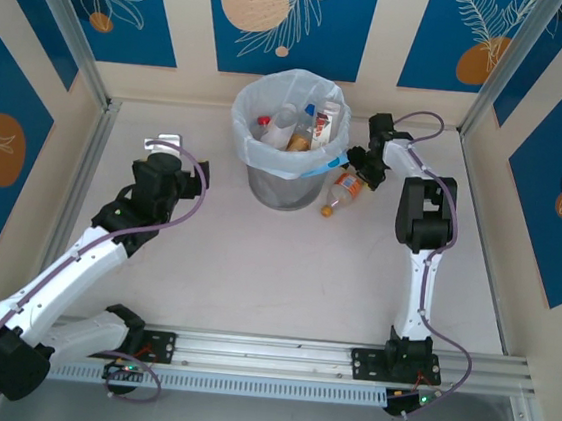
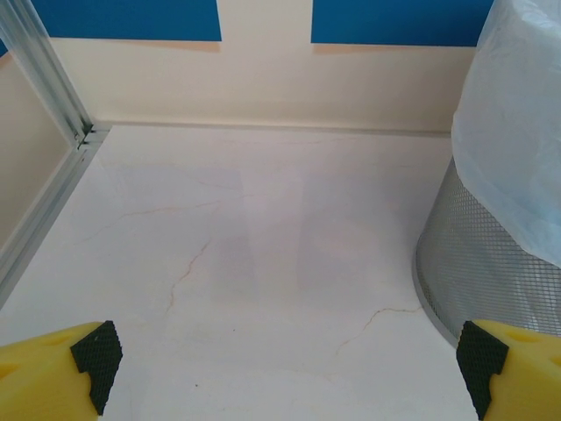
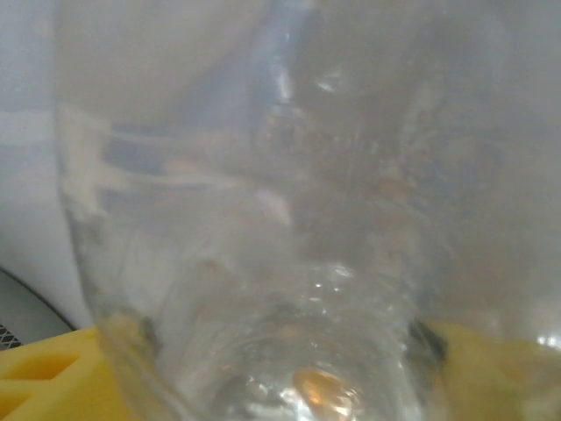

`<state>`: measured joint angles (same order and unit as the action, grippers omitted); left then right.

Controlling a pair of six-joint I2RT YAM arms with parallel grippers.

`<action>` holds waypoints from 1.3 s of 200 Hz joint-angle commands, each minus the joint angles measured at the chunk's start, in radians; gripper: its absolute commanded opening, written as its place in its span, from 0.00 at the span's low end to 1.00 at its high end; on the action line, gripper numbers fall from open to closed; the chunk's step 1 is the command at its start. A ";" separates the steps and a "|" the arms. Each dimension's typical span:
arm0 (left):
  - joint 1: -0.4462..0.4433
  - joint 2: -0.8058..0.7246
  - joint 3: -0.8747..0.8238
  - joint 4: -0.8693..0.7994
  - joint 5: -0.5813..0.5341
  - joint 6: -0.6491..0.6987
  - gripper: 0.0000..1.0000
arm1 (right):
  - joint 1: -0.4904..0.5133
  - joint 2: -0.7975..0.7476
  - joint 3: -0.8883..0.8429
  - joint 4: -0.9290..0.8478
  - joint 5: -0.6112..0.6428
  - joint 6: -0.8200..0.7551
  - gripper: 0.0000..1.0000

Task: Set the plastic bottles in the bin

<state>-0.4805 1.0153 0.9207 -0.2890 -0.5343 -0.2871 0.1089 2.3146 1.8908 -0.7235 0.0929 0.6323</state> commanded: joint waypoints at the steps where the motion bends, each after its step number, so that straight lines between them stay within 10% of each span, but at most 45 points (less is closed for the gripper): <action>1: 0.016 -0.013 -0.010 -0.016 -0.026 -0.021 0.99 | 0.002 -0.015 -0.033 -0.027 0.050 -0.011 0.70; 209: 0.033 -0.006 -0.072 0.114 0.132 -0.033 0.99 | -0.064 -0.525 -0.432 0.287 0.061 0.061 0.34; 260: 0.034 -0.036 -0.100 0.166 0.180 -0.003 0.99 | -0.063 -0.727 -0.539 0.396 0.118 0.083 0.06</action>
<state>-0.4618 1.0042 0.8246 -0.1818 -0.3923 -0.3122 0.0479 1.6855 1.3949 -0.4076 0.1799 0.6861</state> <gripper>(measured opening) 0.992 0.616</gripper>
